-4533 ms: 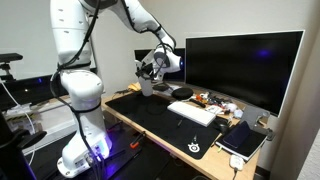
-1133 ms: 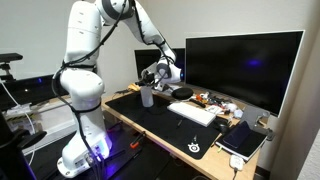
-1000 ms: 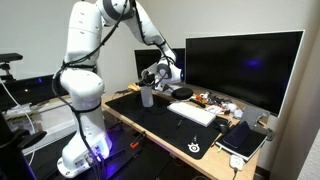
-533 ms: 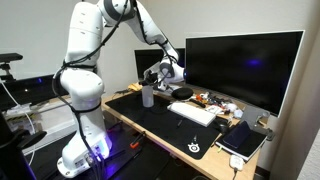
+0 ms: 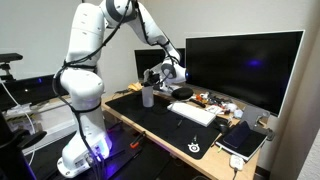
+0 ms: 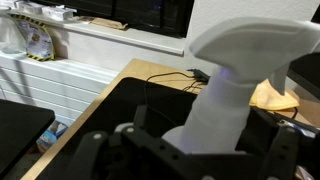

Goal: Set the spray bottle upright on the table

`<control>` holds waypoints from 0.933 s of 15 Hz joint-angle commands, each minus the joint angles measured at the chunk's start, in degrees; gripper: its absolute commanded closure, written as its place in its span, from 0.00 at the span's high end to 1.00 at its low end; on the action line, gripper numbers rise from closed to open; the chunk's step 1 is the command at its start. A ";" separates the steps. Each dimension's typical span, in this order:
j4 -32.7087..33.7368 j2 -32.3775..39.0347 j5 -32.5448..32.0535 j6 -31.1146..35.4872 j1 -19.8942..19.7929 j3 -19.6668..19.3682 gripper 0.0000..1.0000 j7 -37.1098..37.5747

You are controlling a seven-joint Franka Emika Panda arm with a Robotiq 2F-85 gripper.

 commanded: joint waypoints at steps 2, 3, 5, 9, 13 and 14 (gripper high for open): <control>0.61 -0.55 -0.18 1.67 -0.75 -0.61 1.00 1.84; 0.60 -0.67 -0.12 1.72 -1.00 -0.71 1.00 1.77; 0.67 -0.90 -0.09 1.66 -1.43 -0.91 1.00 1.62; 0.57 -2.05 -0.19 0.70 -2.21 -1.10 1.00 0.35; -0.78 -5.15 -0.53 -0.36 -2.86 -1.39 1.00 -0.10; -1.18 -6.11 -0.72 -0.43 -2.91 -1.50 1.00 -0.19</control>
